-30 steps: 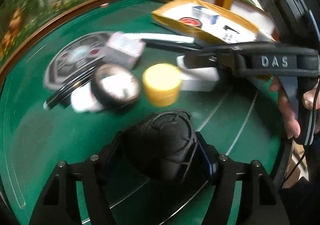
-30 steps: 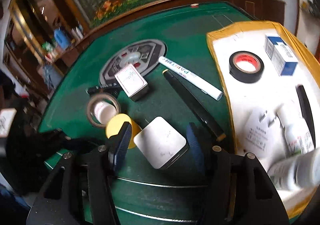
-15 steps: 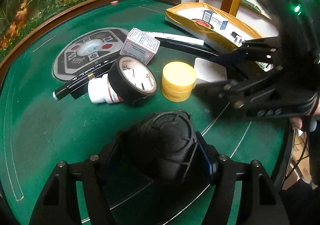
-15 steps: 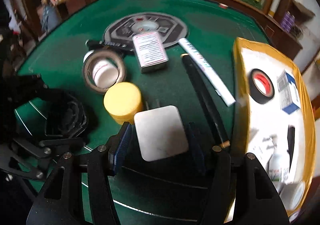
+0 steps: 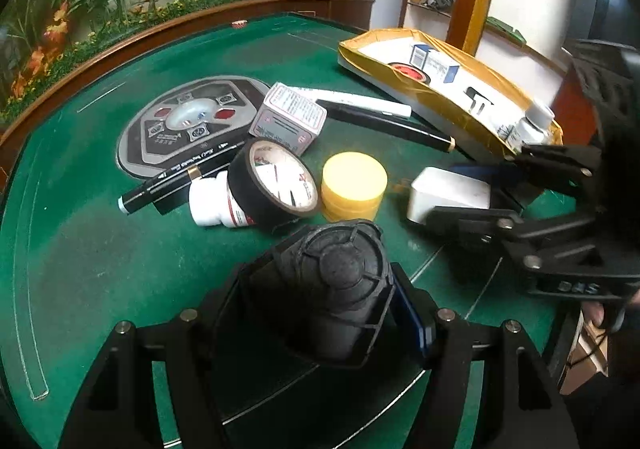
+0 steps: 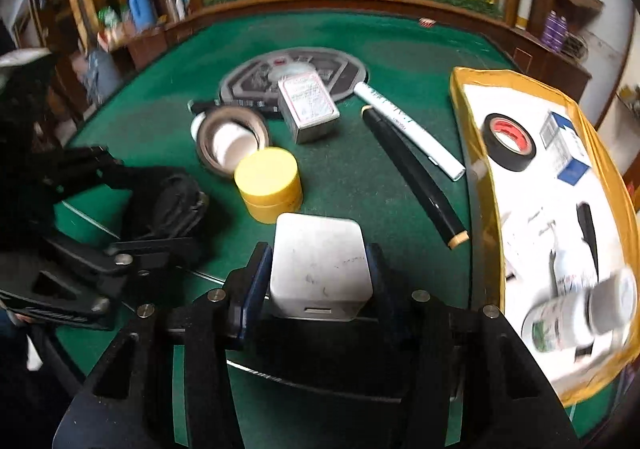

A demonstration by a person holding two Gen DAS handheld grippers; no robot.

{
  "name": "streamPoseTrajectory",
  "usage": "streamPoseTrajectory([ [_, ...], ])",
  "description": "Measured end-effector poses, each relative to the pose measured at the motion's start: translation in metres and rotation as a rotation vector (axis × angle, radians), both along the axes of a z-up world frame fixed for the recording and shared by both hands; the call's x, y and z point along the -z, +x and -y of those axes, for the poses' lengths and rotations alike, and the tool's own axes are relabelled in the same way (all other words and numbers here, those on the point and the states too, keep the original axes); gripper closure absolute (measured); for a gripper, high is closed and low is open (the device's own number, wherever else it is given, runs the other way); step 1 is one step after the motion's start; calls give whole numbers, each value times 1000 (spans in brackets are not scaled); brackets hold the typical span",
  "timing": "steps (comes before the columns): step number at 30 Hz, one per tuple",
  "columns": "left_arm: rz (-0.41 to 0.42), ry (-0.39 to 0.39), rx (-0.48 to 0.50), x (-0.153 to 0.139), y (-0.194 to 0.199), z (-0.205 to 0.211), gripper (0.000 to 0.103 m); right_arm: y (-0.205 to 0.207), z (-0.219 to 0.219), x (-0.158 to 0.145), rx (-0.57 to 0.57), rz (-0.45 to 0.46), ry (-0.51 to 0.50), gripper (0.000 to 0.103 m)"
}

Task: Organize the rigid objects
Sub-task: 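Lift the white cube charger off the table with the right tool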

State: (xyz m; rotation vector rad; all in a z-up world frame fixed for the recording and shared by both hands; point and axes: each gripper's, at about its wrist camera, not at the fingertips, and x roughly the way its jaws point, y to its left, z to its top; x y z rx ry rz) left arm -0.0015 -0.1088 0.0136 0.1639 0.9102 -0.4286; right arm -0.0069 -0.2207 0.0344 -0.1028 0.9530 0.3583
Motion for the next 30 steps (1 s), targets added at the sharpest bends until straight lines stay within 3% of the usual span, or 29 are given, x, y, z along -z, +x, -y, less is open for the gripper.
streamPoseTrajectory([
  [4,14,4,-9,-2,-1,5,35,-3,6,-1,32,8,54,56],
  [20,27,27,-10,-3,-3,9,35,-1,-6,15,1,-86,-16,56],
  [25,27,18,-19,-3,-2,6,35,-3,-7,16,-3,-65,-21,57],
  [30,25,0,-27,-4,-2,3,35,-9,6,13,35,-68,68,58],
])
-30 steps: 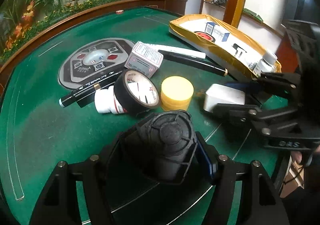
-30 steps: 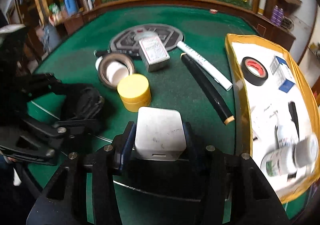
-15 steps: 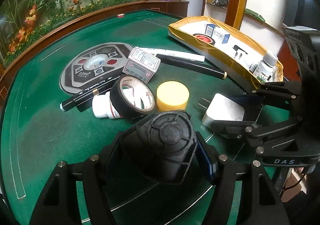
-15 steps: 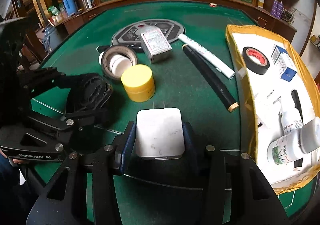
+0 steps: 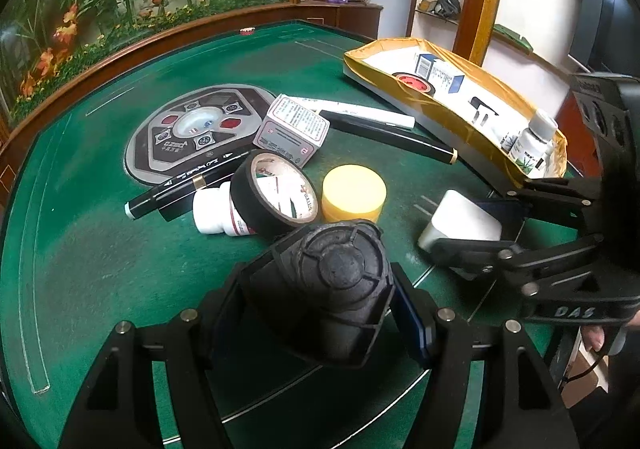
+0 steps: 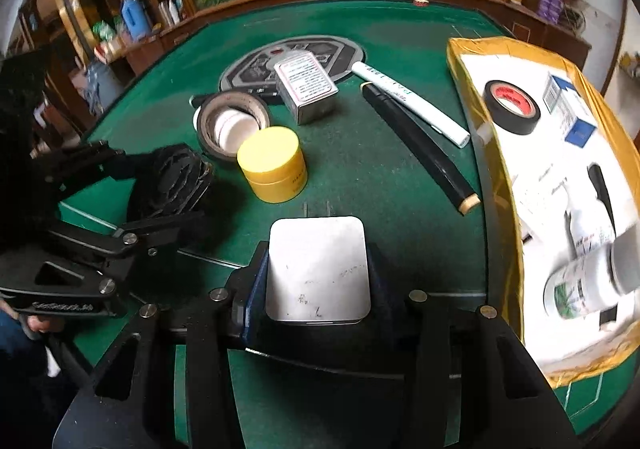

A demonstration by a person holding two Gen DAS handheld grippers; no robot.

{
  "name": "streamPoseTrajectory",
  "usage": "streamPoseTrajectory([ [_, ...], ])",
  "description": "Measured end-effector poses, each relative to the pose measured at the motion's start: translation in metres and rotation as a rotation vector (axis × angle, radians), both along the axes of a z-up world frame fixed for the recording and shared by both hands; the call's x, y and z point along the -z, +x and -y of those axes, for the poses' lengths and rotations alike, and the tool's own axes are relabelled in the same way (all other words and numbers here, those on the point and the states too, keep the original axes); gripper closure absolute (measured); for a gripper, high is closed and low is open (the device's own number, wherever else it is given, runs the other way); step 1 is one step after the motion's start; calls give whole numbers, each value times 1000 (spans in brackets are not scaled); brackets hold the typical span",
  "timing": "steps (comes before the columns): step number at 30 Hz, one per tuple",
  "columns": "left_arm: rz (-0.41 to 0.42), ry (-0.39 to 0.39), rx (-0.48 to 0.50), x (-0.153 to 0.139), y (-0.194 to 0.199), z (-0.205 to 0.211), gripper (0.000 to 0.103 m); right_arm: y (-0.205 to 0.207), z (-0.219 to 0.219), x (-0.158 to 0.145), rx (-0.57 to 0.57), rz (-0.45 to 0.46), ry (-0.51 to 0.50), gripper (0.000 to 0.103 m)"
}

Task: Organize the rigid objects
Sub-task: 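Lift the white cube charger off the table with the right tool, then carry the cube charger onto the white tray and open the right tool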

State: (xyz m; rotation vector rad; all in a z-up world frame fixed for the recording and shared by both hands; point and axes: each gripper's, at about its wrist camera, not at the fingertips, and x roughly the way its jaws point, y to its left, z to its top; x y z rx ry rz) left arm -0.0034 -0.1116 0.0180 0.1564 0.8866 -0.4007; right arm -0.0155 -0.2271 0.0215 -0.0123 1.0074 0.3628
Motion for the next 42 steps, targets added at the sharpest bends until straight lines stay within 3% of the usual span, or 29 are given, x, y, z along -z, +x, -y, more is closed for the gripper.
streamPoseTrajectory([
  [6,-7,-16,1,-2,0,0,35,-11,15,-11,20,18,83,58],
  [12,-3,-67,10,-15,1,8,35,-21,25,-39,8,92,152,58],
  [17,22,-87,55,-31,2,30,35,-32,51,-65,67,165,157,58],
  [32,37,-81,226,-51,19,133,35,-31,140,-72,251,198,129,58],
  [42,2,-66,225,-46,45,167,35,5,191,-57,312,171,115,58],
])
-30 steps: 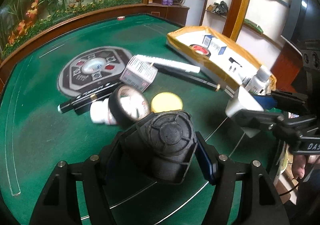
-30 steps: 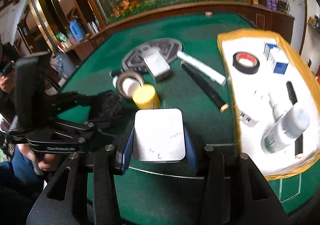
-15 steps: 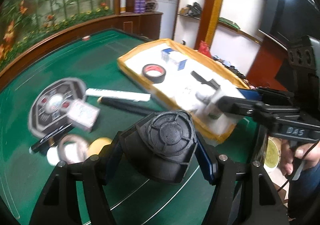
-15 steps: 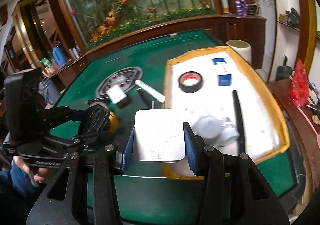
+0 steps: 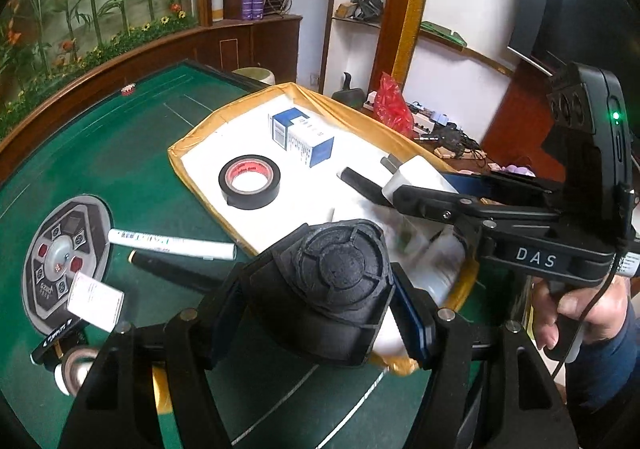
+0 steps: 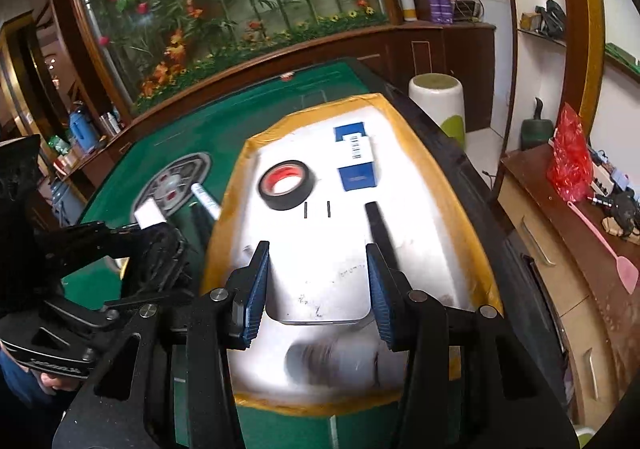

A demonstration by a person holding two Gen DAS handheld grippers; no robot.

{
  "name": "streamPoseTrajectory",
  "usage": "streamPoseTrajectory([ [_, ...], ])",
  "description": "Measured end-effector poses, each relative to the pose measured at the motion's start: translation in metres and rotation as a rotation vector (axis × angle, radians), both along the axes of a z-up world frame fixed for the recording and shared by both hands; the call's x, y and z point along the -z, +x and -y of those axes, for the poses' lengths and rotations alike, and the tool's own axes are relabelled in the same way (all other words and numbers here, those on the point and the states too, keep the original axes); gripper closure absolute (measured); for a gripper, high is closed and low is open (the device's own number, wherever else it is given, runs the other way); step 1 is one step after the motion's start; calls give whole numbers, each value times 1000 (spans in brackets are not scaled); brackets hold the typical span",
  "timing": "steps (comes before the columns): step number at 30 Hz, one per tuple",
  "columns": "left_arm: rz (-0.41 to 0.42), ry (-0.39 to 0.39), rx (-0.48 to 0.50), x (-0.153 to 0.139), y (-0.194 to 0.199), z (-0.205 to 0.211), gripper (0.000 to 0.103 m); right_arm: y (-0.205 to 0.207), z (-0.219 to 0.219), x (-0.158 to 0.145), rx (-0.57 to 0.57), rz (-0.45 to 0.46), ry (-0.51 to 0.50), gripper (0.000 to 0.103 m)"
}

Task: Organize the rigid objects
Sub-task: 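Carry the cube charger onto the white tray and open the right tool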

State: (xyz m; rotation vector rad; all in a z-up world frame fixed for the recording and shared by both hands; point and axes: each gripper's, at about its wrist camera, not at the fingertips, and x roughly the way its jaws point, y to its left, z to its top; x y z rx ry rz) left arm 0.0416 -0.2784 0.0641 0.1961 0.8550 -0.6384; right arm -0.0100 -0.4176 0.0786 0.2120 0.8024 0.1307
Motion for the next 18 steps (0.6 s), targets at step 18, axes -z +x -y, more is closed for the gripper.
streamPoseTrajectory([
  [18,-119,-28,-103,26,76,34,34,74,30,23,70,-128,9,58],
])
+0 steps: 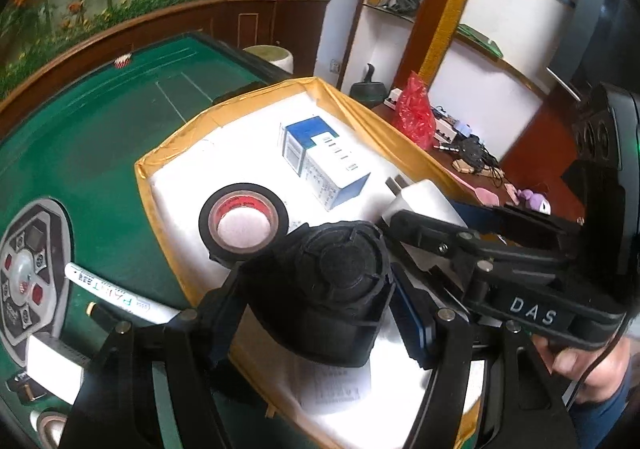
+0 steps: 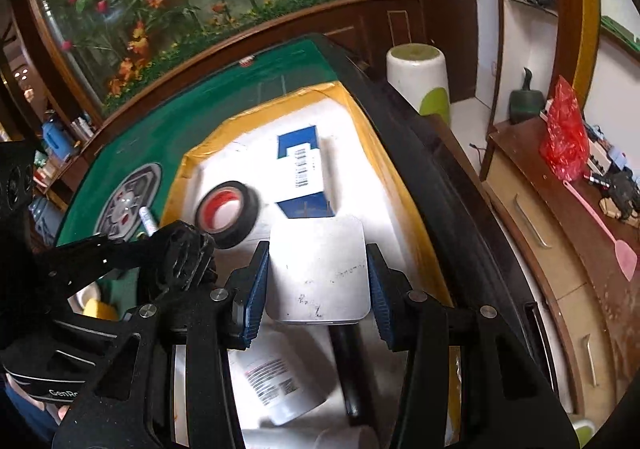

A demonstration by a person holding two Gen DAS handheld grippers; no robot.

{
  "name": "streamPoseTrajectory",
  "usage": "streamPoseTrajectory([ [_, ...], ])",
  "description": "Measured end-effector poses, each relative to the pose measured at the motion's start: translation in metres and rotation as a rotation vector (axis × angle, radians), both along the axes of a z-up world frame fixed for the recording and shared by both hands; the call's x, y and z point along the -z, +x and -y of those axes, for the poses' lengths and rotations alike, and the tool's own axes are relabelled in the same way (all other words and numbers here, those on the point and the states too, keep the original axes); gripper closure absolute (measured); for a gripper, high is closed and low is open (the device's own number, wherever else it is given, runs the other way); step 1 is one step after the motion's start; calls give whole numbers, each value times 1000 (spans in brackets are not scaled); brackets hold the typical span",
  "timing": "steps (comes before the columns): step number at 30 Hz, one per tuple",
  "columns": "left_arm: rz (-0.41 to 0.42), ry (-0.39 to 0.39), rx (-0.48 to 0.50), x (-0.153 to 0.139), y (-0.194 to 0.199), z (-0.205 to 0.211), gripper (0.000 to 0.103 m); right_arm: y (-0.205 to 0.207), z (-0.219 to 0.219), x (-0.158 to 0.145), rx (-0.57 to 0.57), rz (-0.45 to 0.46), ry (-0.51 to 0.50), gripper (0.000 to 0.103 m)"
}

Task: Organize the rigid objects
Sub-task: 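Carry the cube charger onto the white tray and open the right tool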

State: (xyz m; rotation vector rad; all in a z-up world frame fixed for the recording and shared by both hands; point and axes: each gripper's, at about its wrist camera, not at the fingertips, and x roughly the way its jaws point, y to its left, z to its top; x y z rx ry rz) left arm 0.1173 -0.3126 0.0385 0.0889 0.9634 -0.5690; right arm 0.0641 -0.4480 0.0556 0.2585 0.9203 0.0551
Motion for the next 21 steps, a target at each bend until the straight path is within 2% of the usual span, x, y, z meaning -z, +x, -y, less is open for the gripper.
streamPoseTrajectory([
  [5,-31,-6,-25,9,7,-5,34,5,0,3,19,-13,-33,58],
  [21,-33,-13,-13,9,9,-4,34,13,-8,3,26,-58,-92,57],
])
